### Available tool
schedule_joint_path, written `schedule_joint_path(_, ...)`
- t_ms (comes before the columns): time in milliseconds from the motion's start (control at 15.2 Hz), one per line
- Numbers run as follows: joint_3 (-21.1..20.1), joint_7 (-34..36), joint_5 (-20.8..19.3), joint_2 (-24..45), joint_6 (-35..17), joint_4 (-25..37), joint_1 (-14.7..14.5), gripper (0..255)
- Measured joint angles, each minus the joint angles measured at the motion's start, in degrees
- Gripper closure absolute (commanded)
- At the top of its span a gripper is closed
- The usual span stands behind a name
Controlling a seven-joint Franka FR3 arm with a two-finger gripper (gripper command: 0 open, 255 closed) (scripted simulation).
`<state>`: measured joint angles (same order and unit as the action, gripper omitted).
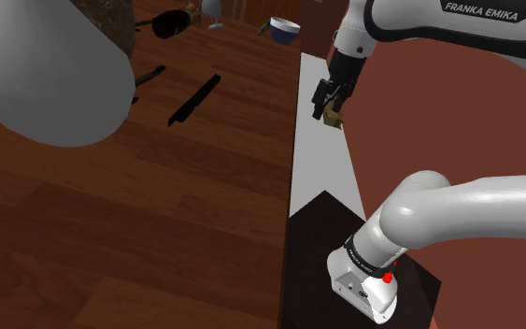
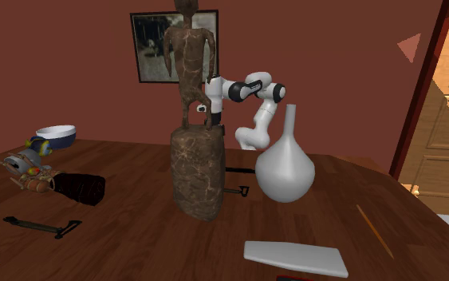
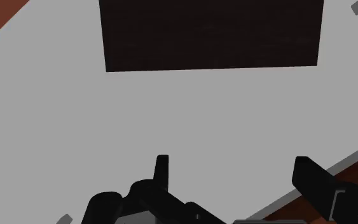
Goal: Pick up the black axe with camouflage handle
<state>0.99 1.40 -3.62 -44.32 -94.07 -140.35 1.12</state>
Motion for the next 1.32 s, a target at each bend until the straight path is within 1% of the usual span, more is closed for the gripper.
schedule_joint_path(132, -0.5, 0.7, 0.4, 0.4, -0.3, 0.2, -0.2, 0)
schedule_joint_path(264, -2.2, 2.9, 1.8, 1.8, -1.5, 0.9, -0.9, 0)
schedule_joint_path(594, -7.4, 9.6, 5.2, 6.4, -4.1, 4.4, -2.7, 0)
schedule_joint_path(792, -10.9, 14.1, 6.8, 10.6, -6.2, 7.5, -3.5, 0)
schedule_joint_path(990, -14.1, 18.5, 7.7, 14.7, -8.3, 10.6, -4.1, 0)
schedule_joint_path(1320, -19.0, 25.6, 7.6, 22.3, -10.6, 17.5, -4.6, 0)
